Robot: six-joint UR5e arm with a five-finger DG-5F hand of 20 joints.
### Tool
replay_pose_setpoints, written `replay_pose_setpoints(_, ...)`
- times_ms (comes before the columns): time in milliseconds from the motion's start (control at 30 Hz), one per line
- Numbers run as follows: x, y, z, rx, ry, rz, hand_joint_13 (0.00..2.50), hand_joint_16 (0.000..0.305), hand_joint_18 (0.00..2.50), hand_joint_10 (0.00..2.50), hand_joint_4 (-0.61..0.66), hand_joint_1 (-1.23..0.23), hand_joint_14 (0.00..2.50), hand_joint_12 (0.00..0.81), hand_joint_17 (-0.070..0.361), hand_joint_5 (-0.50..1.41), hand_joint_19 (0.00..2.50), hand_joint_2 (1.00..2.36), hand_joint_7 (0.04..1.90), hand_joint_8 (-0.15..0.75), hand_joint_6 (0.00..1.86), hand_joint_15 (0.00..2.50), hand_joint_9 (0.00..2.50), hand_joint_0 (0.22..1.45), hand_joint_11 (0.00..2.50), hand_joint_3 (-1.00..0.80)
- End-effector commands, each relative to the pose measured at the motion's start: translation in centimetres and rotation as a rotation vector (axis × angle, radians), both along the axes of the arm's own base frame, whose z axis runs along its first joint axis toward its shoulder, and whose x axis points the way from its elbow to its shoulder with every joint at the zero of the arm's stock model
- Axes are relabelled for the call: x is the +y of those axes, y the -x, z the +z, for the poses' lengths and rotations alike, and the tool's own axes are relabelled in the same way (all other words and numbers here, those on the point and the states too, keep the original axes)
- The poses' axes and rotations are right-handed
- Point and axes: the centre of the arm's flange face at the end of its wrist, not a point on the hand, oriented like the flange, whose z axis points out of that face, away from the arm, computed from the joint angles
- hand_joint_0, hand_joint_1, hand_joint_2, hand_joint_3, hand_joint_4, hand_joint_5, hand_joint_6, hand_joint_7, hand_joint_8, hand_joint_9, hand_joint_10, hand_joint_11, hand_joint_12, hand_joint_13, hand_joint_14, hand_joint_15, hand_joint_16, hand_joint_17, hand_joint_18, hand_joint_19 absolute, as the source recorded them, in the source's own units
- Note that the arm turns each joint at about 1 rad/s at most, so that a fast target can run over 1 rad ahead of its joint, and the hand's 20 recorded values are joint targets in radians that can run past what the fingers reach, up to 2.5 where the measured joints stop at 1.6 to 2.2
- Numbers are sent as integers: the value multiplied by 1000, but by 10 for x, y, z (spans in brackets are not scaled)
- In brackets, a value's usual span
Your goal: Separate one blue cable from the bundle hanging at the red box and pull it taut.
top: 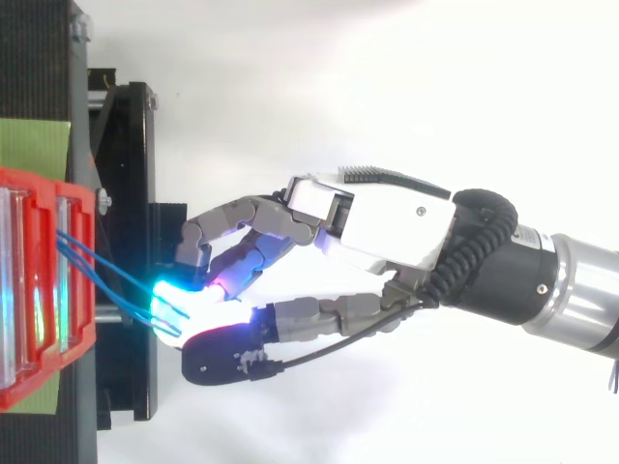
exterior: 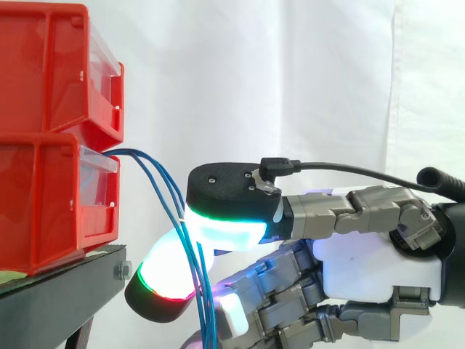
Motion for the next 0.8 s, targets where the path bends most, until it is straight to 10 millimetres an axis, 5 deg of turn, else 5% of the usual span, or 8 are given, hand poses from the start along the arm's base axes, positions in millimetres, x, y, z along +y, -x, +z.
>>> replay_pose_setpoints(0,0,0,0,-4,-16,1,851,49,663,25,130,-684,24,360,109,-221,652,1019,973,322,881,628,1038,597,1074,-291)
replay_pose_setpoints(200,-2,-1,0,-16,-35,4,922,50,674,24,148,-650,23,369,112,-224,659,1000,968,320,865,699,1047,564,1094,-494)
replay_pose_setpoints(533,-6,-5,1,-47,-44,35,1012,50,698,24,153,-646,25,375,112,-229,638,1001,959,334,858,713,1044,570,1064,-486)
replay_pose_setpoints(667,-7,-11,-25,-50,-80,45,1043,50,703,25,155,-646,23,376,111,-232,629,1003,954,347,857,695,1007,573,973,-469)
replay_pose_setpoints(767,-7,-14,-23,-81,-98,56,1047,49,705,25,160,-647,24,371,111,-235,630,1004,947,347,854,686,995,572,932,-457)
